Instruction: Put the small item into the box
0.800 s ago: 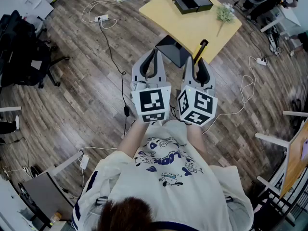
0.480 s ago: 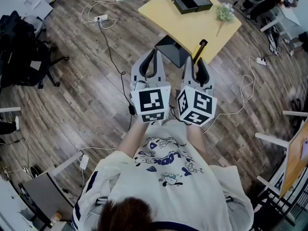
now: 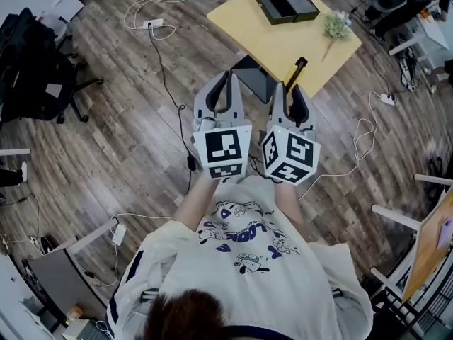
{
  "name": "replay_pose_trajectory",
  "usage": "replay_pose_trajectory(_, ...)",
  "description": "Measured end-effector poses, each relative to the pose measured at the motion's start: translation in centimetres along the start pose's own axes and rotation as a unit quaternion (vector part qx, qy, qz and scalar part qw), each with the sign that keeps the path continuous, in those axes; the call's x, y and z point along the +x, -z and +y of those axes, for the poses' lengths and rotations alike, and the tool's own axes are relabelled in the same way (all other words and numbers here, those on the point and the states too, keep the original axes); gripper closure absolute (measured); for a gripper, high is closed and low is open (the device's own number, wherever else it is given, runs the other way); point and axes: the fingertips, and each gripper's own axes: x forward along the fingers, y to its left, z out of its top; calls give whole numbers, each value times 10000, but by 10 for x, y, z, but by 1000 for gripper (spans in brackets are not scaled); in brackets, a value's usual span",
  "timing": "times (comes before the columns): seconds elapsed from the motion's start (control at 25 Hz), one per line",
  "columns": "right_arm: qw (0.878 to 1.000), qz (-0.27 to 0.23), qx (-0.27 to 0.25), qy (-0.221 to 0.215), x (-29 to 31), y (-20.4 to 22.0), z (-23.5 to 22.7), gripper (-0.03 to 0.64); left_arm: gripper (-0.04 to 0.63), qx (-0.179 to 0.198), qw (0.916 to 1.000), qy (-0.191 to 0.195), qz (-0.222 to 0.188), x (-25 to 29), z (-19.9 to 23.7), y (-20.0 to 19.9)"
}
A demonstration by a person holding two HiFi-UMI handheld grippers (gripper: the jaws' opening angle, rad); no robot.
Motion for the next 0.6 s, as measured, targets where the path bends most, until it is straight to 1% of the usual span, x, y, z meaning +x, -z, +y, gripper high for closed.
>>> replay_pose_trajectory(0.44, 9993, 103, -18, -364, 53, -5, -30, 489, 575, 1, 9995, -310, -6, 46, -15, -1)
replay_pose_trajectory(0.6, 9988, 191, 14, -459, 70, -5, -32, 489, 575, 9, 9992, -404, 46, 61, -11, -1)
